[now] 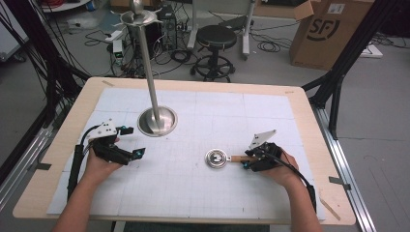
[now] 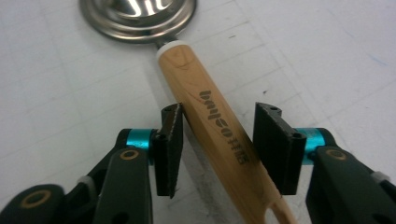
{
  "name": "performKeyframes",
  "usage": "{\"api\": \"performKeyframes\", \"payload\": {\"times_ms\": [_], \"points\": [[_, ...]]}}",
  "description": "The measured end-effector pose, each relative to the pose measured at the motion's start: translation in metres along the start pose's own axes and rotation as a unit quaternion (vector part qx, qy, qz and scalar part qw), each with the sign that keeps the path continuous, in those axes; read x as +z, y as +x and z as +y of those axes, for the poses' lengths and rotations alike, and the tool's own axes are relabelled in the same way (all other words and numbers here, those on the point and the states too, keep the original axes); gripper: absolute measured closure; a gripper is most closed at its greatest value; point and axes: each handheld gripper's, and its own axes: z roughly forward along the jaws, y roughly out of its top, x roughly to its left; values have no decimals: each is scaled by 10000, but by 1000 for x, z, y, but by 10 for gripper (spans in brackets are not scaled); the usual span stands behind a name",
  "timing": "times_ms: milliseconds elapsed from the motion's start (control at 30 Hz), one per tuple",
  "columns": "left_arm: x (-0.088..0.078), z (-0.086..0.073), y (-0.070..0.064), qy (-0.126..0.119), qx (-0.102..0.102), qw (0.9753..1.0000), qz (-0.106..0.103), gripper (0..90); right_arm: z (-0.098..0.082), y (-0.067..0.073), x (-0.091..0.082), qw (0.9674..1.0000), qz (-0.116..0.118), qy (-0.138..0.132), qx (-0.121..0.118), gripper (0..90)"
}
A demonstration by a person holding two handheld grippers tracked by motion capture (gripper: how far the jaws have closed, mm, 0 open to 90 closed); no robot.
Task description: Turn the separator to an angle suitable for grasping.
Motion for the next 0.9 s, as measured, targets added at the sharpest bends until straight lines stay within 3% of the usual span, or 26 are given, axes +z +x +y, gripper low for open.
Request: {"api": "performKeyframes", "payload": {"times_ms": [167,233,500,900], "points": [[0,0,0,-13,-5,10000,10,17,3,4,1,9999,139,25,-35,630],[0,0,0,-7,-2,10000,14,17,5,6,3,9997,166,54,-164,661],[0,0,0,-10,1,10000,28,17,15,16,11,9990,243,-112,-367,668],[-1,1,1,-66,-7,10000,26,17,56,54,40,9941,509,-355,-894,668]]}}
